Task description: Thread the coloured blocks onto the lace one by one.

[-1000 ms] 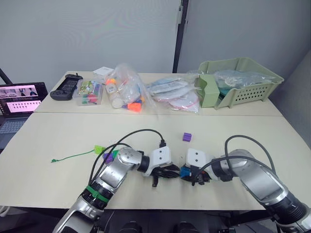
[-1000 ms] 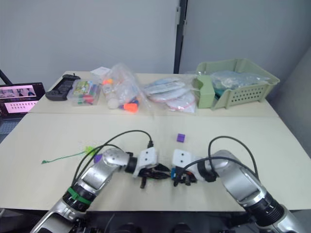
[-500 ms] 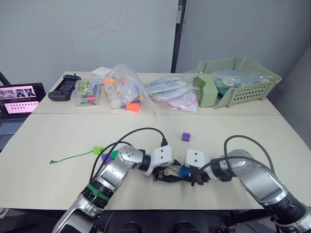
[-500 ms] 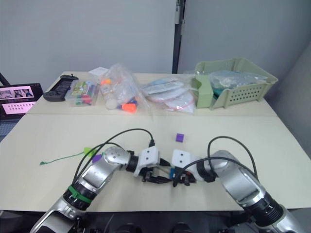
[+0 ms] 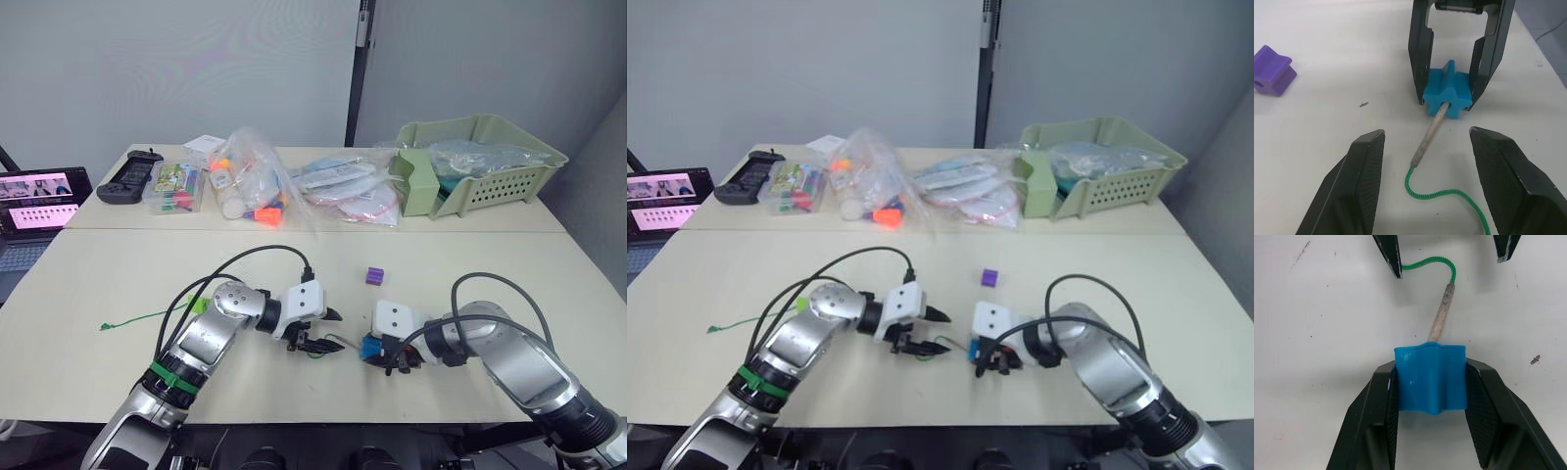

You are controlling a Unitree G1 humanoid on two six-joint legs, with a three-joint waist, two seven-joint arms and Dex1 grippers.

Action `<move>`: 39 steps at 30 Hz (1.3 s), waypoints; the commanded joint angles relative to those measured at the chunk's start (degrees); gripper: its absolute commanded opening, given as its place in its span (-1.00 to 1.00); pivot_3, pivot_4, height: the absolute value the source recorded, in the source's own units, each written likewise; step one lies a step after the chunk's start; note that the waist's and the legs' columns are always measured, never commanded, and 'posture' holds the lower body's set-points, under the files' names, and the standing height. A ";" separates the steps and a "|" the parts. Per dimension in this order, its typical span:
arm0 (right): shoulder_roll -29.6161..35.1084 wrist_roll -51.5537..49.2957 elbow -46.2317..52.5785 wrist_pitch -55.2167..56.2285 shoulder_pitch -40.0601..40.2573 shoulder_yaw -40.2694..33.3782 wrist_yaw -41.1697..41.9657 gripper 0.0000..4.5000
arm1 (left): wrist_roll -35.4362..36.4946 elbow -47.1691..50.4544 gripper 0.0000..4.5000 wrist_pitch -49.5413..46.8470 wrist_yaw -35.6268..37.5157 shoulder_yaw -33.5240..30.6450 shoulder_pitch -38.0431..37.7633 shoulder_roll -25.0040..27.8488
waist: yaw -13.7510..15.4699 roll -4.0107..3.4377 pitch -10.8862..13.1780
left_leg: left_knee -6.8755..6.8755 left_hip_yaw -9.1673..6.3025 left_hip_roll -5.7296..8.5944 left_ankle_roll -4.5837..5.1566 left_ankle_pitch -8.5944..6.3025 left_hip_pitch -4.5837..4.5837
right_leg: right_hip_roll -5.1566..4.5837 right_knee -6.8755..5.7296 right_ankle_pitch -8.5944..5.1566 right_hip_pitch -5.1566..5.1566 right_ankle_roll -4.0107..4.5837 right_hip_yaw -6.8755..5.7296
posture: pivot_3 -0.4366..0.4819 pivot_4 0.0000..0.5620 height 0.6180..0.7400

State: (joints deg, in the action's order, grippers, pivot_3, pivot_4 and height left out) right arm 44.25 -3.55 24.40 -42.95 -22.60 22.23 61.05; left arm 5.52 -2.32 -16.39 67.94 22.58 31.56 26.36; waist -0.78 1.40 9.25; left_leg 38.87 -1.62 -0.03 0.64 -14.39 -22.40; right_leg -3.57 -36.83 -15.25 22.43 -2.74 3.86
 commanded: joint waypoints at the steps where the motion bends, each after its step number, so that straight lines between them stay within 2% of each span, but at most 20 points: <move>1: 0.09 -0.92 1.26 -0.59 0.33 1.53 0.44 -0.40 | -1.02 -1.13 0.30 1.83 -0.61 0.66 1.05 -0.63 | 0.00 0.00 0.00 | 0.00 0.00 0.00 0.00 0.00 0.00 | 0.00 0.00 0.00 0.00 0.00 0.00 | -0.05 -0.47 1.00; 6: 0.29 -1.19 2.30 -1.15 0.72 1.26 0.38 -0.40 | -2.05 -3.48 0.30 2.99 -1.04 1.66 1.56 -2.07 | 0.02 0.00 0.00 | 0.00 0.00 0.00 0.00 0.00 -0.01 | 0.00 -0.01 0.00 0.01 0.00 0.00 | -0.05 -0.47 1.00; 9: 0.28 -1.27 2.76 -1.54 0.88 1.16 0.25 -0.40 | -2.41 -4.00 -0.06 3.55 -0.71 1.86 1.52 -2.33 | -0.02 0.00 0.00 | -0.01 -0.01 0.00 0.00 0.00 -0.02 | 0.00 -0.01 0.00 0.03 0.00 0.00 | -0.05 -0.47 1.00; 14: 0.42 -1.29 3.07 -1.78 0.98 0.95 0.26 -0.40 | -2.02 -3.76 -0.81 4.01 0.69 1.89 1.42 -1.76 | 0.01 0.00 0.00 | 0.00 0.00 0.00 0.00 0.00 -0.03 | 0.00 -0.03 0.00 0.04 0.00 0.00 | -0.05 -0.47 1.00; 16: 0.45 -1.27 3.17 -1.80 1.06 0.95 0.18 -0.40 | -1.93 -3.53 -0.99 4.38 1.05 1.86 1.37 -1.64 | 0.02 0.00 0.00 | 0.00 0.00 0.01 0.00 0.00 -0.03 | 0.00 -0.03 0.00 0.04 0.00 0.00 | -0.05 -0.47 1.00; 31: 1.42 -1.16 3.44 -1.90 1.12 1.89 0.68 -0.40 | 0.21 2.18 -0.99 1.82 1.88 1.29 2.83 -3.41 | 0.05 0.00 0.00 | 0.01 0.00 0.01 0.00 0.00 -0.07 | 0.00 -0.03 0.00 0.07 0.00 0.00 | -0.05 -0.47 1.00; 39: 0.83 -0.82 2.81 -2.71 0.66 2.43 -0.12 -0.40 | 1.65 9.72 -0.99 -9.25 2.05 2.47 3.83 -3.92 | 0.03 0.00 0.00 | 0.02 -0.01 0.02 0.00 0.00 -0.09 | 0.01 -0.05 0.00 0.10 0.00 0.00 | -0.05 -0.47 1.00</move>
State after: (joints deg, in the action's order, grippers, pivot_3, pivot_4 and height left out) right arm 45.39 -3.63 26.96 -44.53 -22.23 22.89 60.93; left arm 3.72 1.66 -24.97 70.28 26.34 33.18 24.00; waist -0.74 1.40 9.26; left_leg 38.89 -1.62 -0.01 0.64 -14.39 -22.51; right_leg -3.56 -36.90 -15.25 22.55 -2.74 3.86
